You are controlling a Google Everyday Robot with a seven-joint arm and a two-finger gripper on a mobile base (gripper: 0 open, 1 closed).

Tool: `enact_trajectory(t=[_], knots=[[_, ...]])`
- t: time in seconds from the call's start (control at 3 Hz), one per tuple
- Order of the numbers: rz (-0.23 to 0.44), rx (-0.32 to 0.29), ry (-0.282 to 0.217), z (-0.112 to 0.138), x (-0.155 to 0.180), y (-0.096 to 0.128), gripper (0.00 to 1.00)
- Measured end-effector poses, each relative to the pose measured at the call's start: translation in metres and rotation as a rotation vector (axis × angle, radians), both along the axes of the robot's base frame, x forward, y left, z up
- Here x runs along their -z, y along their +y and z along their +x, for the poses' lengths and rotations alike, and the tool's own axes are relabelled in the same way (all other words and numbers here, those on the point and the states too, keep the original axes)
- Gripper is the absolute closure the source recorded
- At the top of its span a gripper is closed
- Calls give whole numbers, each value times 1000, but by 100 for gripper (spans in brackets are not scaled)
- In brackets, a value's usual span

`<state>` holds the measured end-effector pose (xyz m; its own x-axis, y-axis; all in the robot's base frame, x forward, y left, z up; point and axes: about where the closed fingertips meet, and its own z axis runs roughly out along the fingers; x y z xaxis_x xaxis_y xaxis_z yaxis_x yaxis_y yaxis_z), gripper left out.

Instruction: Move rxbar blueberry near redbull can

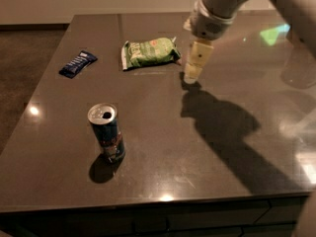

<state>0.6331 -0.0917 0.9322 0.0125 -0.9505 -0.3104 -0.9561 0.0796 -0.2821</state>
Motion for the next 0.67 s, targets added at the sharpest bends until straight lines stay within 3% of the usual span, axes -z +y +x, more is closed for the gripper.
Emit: enact_trajectory(t=[0.33, 0.67], knots=[[29, -18, 21, 29, 11, 29, 0], [78, -45, 56, 37, 21, 69, 0]])
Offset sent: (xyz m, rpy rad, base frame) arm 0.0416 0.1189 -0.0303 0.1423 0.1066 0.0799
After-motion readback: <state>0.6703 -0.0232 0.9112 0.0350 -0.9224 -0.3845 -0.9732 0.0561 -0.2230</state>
